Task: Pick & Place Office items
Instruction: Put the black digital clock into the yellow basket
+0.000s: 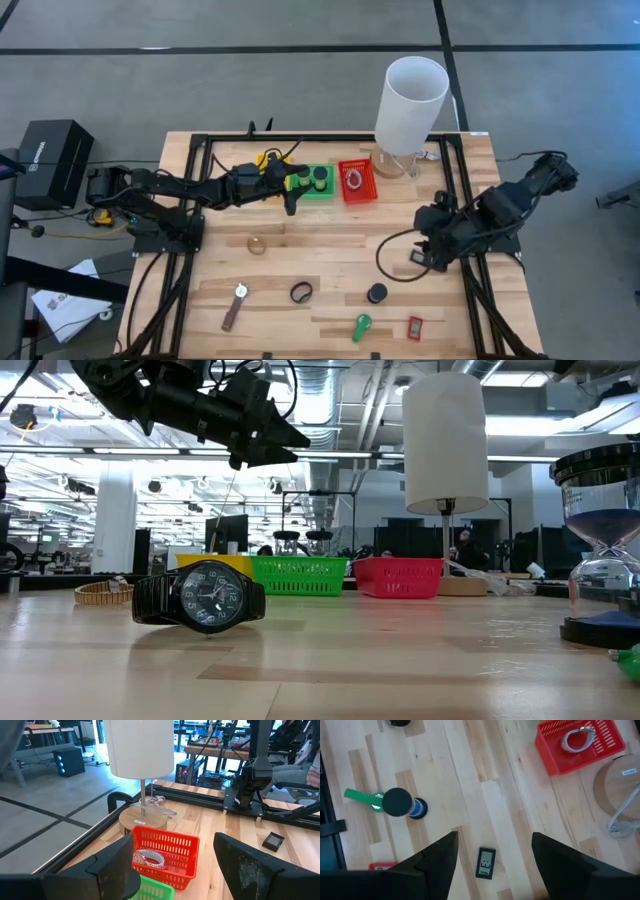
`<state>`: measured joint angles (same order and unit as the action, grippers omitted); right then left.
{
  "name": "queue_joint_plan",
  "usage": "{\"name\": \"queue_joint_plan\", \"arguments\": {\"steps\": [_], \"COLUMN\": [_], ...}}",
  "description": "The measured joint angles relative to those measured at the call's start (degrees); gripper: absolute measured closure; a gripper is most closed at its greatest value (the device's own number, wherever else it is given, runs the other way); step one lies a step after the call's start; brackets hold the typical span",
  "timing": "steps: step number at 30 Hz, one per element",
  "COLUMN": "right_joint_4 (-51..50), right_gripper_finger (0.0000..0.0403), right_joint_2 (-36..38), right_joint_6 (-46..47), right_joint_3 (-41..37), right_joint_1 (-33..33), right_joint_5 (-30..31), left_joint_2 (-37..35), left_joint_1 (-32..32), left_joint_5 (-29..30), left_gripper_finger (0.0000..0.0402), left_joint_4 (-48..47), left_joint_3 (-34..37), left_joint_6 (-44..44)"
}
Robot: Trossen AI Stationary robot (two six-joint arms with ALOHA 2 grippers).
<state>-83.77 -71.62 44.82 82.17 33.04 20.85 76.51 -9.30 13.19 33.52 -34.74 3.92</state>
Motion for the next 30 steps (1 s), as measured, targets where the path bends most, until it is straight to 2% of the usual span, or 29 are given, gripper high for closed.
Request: {"name": "queue_joint_plan", "arguments": {"steps": [8, 14, 18, 21, 23, 26, 30], "right_joint_4": [1.7, 9.5, 13.9, 21.3, 27.8, 34.5, 35.4], "right_gripper_finger": [0.0159, 0.0159, 0.0159, 0.0159, 0.0159, 0.0159, 0.0159], "right_joint_2": [1.2, 7.4, 13.7, 19.1, 21.6, 23.7, 24.3], "right_joint_6": [1.5, 1.7, 4.9, 6.6, 4.0, 0.7, 3.3], "right_joint_3": [-1.7, -14.4, -20.8, -26.8, -31.2, -37.2, -42.6], "right_joint_1": [0.0, -0.2, 0.1, 0.3, 0.3, 0.3, 0.3], "right_joint_5": [-1.1, -4.1, -4.4, -4.6, -5.8, -6.4, -6.6], "left_joint_2": [0.0, 0.0, 0.0, 0.0, 0.0, 0.0, 0.0], "left_joint_1": [0.0, 0.0, -0.1, -0.1, -0.1, -0.1, -0.1], "left_joint_5": [0.0, 0.0, 0.0, 0.0, 0.0, 0.0, 0.0], "left_gripper_finger": [0.0133, 0.0133, 0.0133, 0.0133, 0.0133, 0.0133, 0.0133], "left_joint_4": [0.1, 0.5, 0.8, 1.3, 1.4, 1.4, 1.4], "left_joint_3": [0.0, 0.0, 0.0, 0.0, 0.0, 0.0, 0.0], "left_joint_6": [-0.2, -0.4, -0.4, -0.4, -0.4, -0.4, -0.6]}}
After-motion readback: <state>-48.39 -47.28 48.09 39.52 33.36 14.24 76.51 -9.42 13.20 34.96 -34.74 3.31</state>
